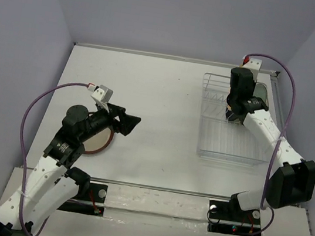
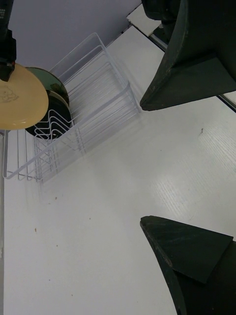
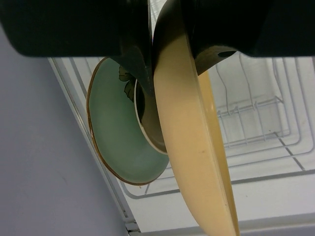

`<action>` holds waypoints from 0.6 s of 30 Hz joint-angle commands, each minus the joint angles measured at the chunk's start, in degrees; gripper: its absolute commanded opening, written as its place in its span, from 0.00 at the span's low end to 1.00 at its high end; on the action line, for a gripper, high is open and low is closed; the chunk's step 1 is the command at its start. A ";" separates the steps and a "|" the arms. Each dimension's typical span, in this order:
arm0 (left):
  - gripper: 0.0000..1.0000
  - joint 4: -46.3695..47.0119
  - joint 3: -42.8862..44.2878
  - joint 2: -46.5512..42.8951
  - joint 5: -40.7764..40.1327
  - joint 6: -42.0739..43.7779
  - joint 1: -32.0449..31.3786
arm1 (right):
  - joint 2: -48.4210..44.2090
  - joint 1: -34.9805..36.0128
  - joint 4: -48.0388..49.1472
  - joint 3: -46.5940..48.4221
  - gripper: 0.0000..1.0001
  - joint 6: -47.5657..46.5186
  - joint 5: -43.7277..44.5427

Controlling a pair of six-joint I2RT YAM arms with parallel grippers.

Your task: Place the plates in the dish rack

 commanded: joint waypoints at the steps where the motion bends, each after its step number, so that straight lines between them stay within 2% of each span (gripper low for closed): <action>1: 0.99 1.28 2.35 -0.96 -0.41 1.21 -0.64 | 1.80 -2.08 1.34 3.89 0.07 -3.06 2.86; 9: 0.99 1.28 2.35 -0.78 -0.58 1.21 -0.81 | 3.65 -2.61 1.25 2.23 0.07 -3.15 0.50; 18: 0.99 1.28 2.26 -0.69 -0.85 1.12 -0.81 | 6.73 -2.61 1.16 -2.08 0.07 1.95 -3.12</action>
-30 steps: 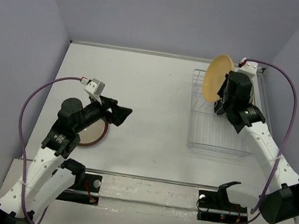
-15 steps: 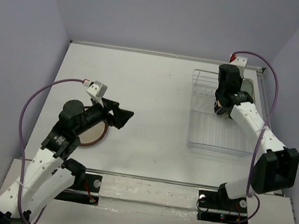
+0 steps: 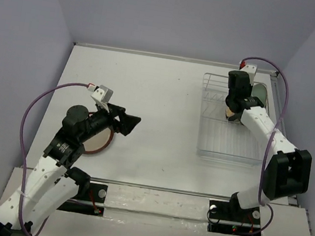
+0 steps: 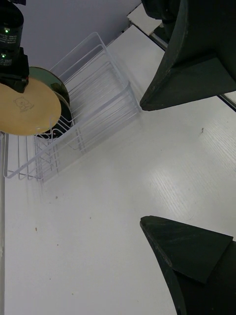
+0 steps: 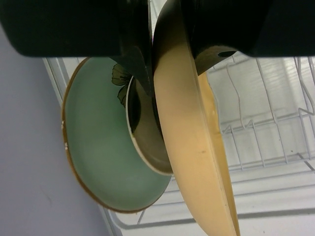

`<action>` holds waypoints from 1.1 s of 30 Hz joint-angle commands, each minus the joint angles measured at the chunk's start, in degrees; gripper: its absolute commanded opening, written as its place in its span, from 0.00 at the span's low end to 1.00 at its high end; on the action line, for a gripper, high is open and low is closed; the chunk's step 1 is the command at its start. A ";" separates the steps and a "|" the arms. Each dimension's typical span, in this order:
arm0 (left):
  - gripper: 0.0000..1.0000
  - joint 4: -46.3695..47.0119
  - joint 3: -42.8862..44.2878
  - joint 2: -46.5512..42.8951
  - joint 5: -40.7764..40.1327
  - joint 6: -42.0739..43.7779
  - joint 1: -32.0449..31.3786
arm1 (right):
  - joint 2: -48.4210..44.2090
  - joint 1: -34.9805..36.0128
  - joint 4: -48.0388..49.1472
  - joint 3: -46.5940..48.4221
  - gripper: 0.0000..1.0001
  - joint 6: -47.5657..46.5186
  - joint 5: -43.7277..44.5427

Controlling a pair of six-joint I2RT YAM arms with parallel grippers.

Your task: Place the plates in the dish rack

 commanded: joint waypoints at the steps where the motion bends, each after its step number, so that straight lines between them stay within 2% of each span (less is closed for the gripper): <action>1: 0.99 1.28 2.26 -0.32 -0.10 1.02 -0.25 | 1.68 -0.03 1.58 -1.53 0.07 2.84 -0.80; 4: 0.99 1.37 2.18 -0.23 -0.10 1.02 -0.07 | 2.30 -0.03 1.66 -1.98 0.07 3.72 -0.98; 6: 0.99 1.37 2.18 -0.06 -0.19 1.01 0.02 | 1.69 -0.03 1.58 -2.15 0.23 4.69 -1.50; 7: 0.99 1.37 2.18 -0.06 -0.19 0.93 0.19 | 1.16 -0.03 1.58 -2.15 0.34 4.95 -1.85; 8: 0.99 1.28 2.18 0.03 -0.19 0.84 0.37 | 0.72 -0.03 1.66 -2.24 0.58 5.48 -2.81; 11: 0.99 1.37 2.18 0.21 -0.28 0.93 0.89 | -2.35 -0.03 1.58 -2.50 0.79 6.10 -5.36; 18: 0.99 1.28 2.26 0.74 -0.45 0.93 2.48 | -12.37 -0.03 1.14 -3.65 0.82 7.94 -14.14; 19: 0.99 1.28 2.44 0.82 -0.89 0.93 2.74 | -13.60 -0.03 1.49 -4.52 0.82 8.47 -20.16; 23: 0.99 -0.03 3.14 0.47 -3.96 1.19 4.76 | -17.21 2.94 5.61 -7.33 0.80 14.34 -33.03; 27: 0.99 -0.48 3.49 -0.93 -8.88 1.10 7.31 | -13.80 13.74 11.68 -7.96 0.80 18.48 -37.62; 29: 0.99 -1.27 3.85 -2.42 -14.39 0.84 8.89 | -8.36 20.07 15.09 -6.64 0.80 21.02 -39.98; 33: 0.99 -2.06 4.11 -5.59 -22.85 -0.12 11.35 | 1.66 28.25 22.75 -3.57 0.71 27.44 -43.60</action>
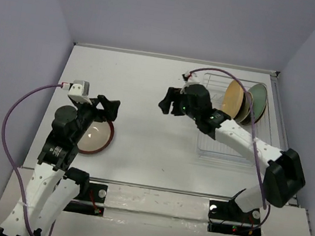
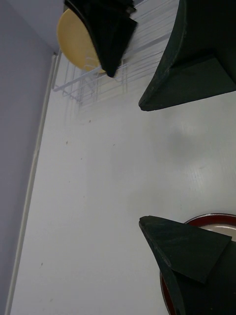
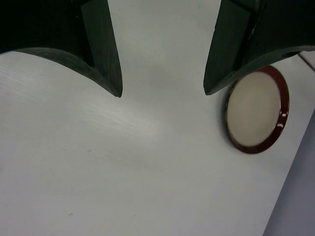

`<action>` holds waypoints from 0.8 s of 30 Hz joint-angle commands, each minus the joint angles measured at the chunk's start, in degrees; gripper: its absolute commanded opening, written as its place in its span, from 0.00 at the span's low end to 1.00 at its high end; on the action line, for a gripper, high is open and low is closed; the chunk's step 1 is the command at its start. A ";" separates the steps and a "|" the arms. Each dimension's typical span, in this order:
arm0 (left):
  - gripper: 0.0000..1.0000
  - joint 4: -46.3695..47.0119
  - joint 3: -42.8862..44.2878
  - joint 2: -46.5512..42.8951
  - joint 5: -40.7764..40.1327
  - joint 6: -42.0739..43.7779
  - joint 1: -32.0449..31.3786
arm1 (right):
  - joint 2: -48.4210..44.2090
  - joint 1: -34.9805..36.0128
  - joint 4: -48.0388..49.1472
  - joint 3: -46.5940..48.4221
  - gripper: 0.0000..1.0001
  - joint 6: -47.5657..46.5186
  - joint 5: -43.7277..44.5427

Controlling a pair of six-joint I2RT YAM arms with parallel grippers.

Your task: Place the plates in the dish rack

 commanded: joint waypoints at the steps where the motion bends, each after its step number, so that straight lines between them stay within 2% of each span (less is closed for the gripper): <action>1: 0.99 0.63 3.26 -4.04 -12.43 -0.69 2.28 | 9.35 8.24 10.58 4.87 0.71 8.72 -7.04; 5: 0.99 0.45 3.00 -5.45 -18.49 -2.88 3.95 | 20.40 15.18 16.55 9.00 0.63 13.81 -6.95; 9: 0.99 0.19 2.73 -4.75 -21.15 -5.09 5.19 | 27.82 16.60 19.02 13.05 0.56 18.48 -9.05; 19: 0.99 2.21 1.77 -3.78 -15.89 -5.01 5.45 | 47.04 20.65 21.14 22.71 0.54 25.07 -13.80; 24: 0.99 2.73 1.50 -3.69 -14.21 -4.74 5.45 | 51.28 20.65 21.49 24.22 0.43 28.59 -14.68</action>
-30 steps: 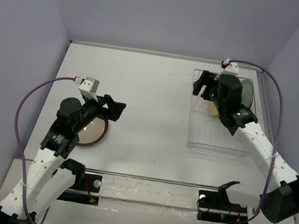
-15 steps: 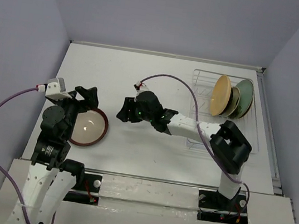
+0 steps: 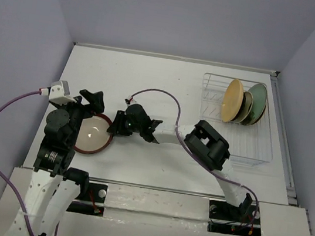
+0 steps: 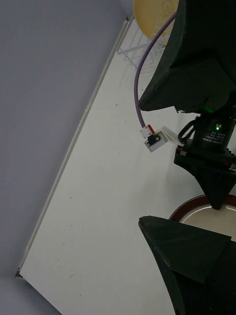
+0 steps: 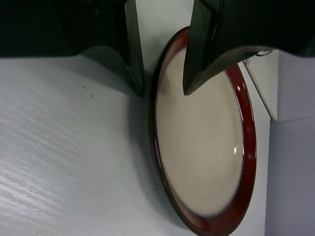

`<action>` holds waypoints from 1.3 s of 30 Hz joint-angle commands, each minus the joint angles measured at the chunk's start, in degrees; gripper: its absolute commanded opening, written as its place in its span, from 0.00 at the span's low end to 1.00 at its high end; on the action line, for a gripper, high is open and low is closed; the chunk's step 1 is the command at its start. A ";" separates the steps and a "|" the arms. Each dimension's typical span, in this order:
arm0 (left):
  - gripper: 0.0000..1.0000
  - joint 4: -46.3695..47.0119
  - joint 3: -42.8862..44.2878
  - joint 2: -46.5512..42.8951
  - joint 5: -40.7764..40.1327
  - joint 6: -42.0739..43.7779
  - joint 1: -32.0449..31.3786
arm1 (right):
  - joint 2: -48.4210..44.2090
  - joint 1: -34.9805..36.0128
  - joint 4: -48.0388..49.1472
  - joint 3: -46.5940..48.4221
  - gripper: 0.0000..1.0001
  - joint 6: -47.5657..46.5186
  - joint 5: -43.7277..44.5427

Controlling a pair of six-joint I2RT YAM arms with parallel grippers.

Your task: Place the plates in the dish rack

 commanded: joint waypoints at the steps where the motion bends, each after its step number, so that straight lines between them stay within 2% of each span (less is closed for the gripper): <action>1: 0.99 4.09 0.23 0.20 2.44 0.13 0.18 | 2.15 0.80 2.43 2.23 0.40 3.85 -1.11; 4: 0.99 4.44 0.15 0.20 3.50 0.13 0.18 | 2.77 0.80 3.22 2.23 0.31 4.55 -1.11; 6: 0.99 4.71 -0.03 0.20 4.38 0.31 0.18 | 2.95 0.80 3.49 2.50 0.14 4.91 -1.02; 8: 0.99 4.88 -0.12 0.20 5.17 0.48 0.18 | 1.29 0.80 3.83 0.84 0.07 5.08 0.99; 12: 0.99 4.97 -0.38 0.28 7.98 1.19 0.10 | -6.26 0.02 4.72 -4.70 0.07 2.28 5.30; 15: 0.99 6.55 -0.56 0.46 10.52 1.71 0.10 | -15.31 -2.18 5.33 -9.61 0.07 -0.70 7.67; 16: 0.99 6.73 -0.56 0.81 11.66 1.80 0.10 | -20.12 -4.19 5.42 -10.94 0.07 -1.59 7.59; 23: 0.99 8.30 -0.82 2.74 15.19 1.72 0.10 | -37.90 -13.95 5.68 -21.13 0.07 -3.09 2.06; 27: 0.99 12.07 -2.57 5.99 24.84 -1.43 1.06 | -49.49 -19.57 4.19 -27.81 0.07 -4.75 0.48; 31: 0.99 15.86 -4.33 11.35 36.70 -5.74 3.86 | -56.36 -23.36 1.73 -30.98 0.07 -6.34 -1.02; 36: 0.99 28.33 -7.50 19.79 54.17 -13.30 5.98 | -60.07 -25.22 0.68 -32.75 0.07 -6.96 -4.70; 39: 0.99 34.40 -8.99 22.17 60.01 -17.00 6.16 | -60.16 -25.22 0.41 -32.40 0.07 -6.96 -5.94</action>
